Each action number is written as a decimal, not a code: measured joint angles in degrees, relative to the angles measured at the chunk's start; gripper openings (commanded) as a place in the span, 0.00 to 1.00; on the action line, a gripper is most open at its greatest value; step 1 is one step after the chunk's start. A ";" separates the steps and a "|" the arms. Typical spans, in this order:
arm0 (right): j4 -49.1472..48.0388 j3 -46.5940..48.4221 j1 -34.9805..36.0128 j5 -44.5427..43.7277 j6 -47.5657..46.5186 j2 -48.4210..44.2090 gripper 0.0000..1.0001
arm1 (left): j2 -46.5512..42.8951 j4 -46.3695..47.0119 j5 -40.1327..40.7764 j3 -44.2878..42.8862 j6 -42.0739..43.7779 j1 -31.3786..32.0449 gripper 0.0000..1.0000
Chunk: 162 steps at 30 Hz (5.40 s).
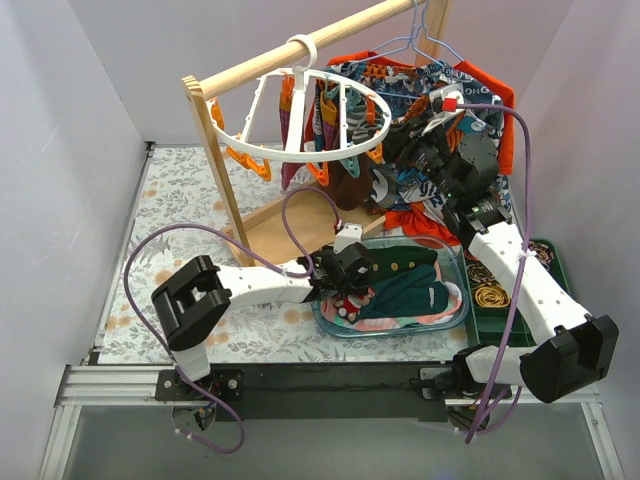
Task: Clip the socks to the hanger
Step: Adjust the sock in the bin, then pick up the sock from the bin.
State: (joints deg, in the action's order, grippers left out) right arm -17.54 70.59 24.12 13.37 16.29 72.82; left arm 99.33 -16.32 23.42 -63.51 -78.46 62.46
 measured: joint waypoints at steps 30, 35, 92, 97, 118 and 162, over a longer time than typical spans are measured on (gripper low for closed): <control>0.04 -0.22 0.00 0.31 -1.07 0.00 0.01 | 10.49 -2.14 5.84 -10.40 3.02 -0.09 0.00; 0.15 -0.22 0.00 0.28 -1.29 0.00 0.01 | 7.67 -2.43 6.01 -10.36 11.91 -0.09 0.00; 2.40 0.55 -0.07 2.03 -3.08 -0.07 0.01 | -18.67 16.41 -16.65 13.22 41.35 7.85 0.72; 2.54 0.31 -0.04 2.03 -3.43 -0.35 0.01 | -26.84 14.43 -5.03 11.15 22.36 7.74 0.71; 2.86 0.07 -0.04 2.45 -4.44 -0.44 0.01 | 6.27 -5.27 2.38 -18.01 10.69 0.92 0.43; 2.89 0.07 -0.04 3.15 -4.59 -0.02 0.01 | -7.96 2.82 -1.53 3.89 6.58 1.07 0.00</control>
State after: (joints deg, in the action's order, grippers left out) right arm -14.66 70.65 24.08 16.51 11.70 72.79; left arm 91.37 -13.50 21.89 -59.61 -71.88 63.53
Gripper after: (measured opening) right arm 0.318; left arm 0.018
